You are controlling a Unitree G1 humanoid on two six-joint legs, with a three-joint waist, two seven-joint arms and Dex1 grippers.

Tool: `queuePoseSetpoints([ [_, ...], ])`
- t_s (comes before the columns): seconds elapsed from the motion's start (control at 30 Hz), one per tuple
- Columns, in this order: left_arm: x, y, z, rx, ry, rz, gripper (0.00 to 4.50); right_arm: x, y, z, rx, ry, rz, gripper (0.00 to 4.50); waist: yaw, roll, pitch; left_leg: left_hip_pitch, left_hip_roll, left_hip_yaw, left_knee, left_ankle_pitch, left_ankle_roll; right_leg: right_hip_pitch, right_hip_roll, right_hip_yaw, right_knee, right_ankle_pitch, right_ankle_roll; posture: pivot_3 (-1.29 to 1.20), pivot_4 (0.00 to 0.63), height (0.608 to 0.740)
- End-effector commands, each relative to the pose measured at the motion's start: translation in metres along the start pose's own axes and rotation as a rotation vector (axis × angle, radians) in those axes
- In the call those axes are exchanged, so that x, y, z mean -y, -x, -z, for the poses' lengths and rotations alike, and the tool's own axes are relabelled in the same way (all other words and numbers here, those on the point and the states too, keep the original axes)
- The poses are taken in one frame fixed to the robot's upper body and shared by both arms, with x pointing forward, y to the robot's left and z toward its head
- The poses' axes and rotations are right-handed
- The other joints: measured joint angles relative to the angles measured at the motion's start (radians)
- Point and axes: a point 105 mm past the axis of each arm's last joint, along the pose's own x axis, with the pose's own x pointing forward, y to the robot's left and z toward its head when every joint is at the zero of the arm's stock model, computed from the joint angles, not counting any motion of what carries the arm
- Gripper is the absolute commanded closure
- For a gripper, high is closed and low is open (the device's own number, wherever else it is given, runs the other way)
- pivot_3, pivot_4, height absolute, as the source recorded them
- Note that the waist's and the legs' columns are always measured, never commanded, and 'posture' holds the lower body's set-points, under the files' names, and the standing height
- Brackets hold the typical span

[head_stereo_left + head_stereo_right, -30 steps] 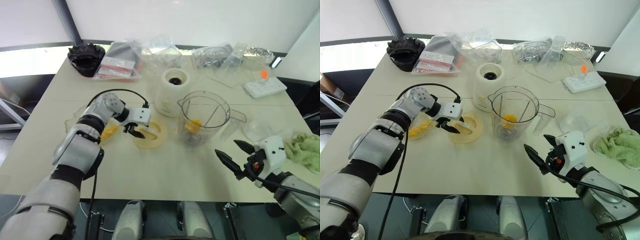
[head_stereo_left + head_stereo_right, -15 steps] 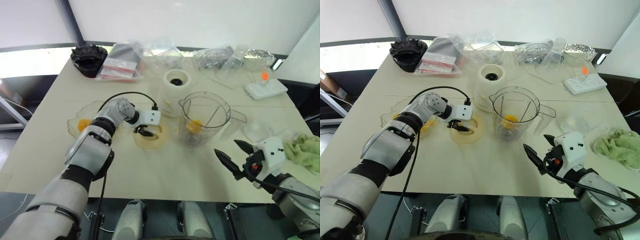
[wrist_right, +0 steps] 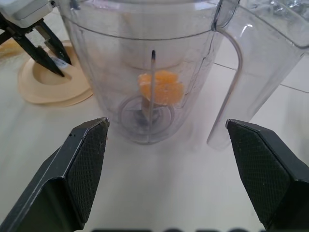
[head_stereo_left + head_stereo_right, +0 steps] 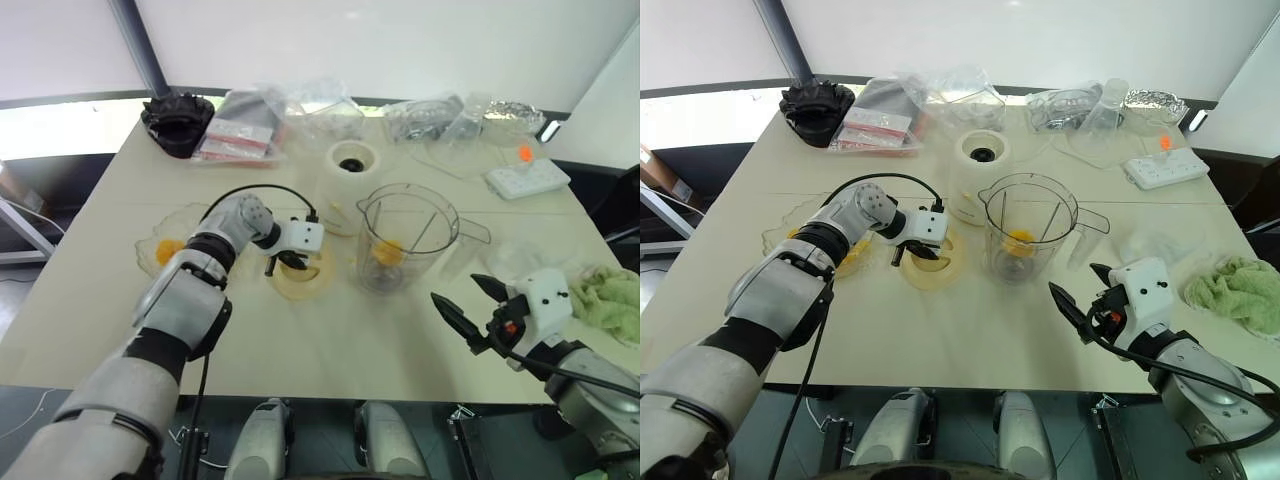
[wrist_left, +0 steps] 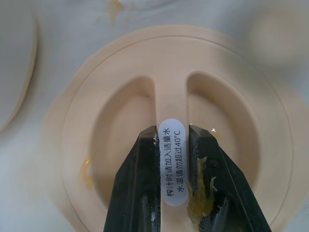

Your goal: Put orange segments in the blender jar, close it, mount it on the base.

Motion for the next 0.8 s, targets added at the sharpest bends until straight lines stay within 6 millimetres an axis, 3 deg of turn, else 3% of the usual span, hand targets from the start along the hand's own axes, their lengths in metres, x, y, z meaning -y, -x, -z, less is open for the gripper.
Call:
queuePoseSetpoints([
  [0.03, 0.0, 0.008, -0.001, 0.047, 0.035, 0.012, 4.25, 0.004, 0.001, -0.006, 0.022, 0.027, 0.028, 0.42, 0.0, 0.0, 0.0, -0.001, 0.0, 0.0, 0.0, 0.0, 0.0, -0.001, 0.0, 0.0, 0.0, 0.0, 0.0, 0.0, 0.15, 0.74],
  [0.17, -0.014, 0.035, -0.017, 0.216, 0.113, -0.018, 4.25, 0.01, -0.005, -0.003, 0.031, 0.016, 0.075, 0.42, 0.0, -0.002, 0.001, -0.002, -0.001, 0.001, 0.0, 0.0, 0.0, -0.003, 0.001, 0.0, 0.001, 0.0, 0.0, 0.0, 0.15, 0.74],
  [0.37, -0.021, 0.066, -0.027, 0.346, 0.117, -0.019, 4.25, 0.021, -0.014, 0.006, 0.03, 0.01, 0.152, 0.42, 0.0, -0.002, 0.001, -0.002, 0.0, 0.0, 0.0, 0.0, 0.0, -0.003, 0.0, 0.0, 0.001, 0.0, 0.0, 0.0, 0.15, 0.74],
  [0.8, -0.025, 0.08, -0.028, 0.458, 0.121, -0.097, 4.25, 0.042, -0.052, 0.0, 0.152, -0.041, 0.314, 0.42, -0.002, -0.002, 0.001, -0.002, -0.001, 0.001, 0.0, 0.0, 0.0, -0.003, 0.001, 0.0, 0.002, 0.0, 0.001, 0.0, 0.15, 0.74],
])
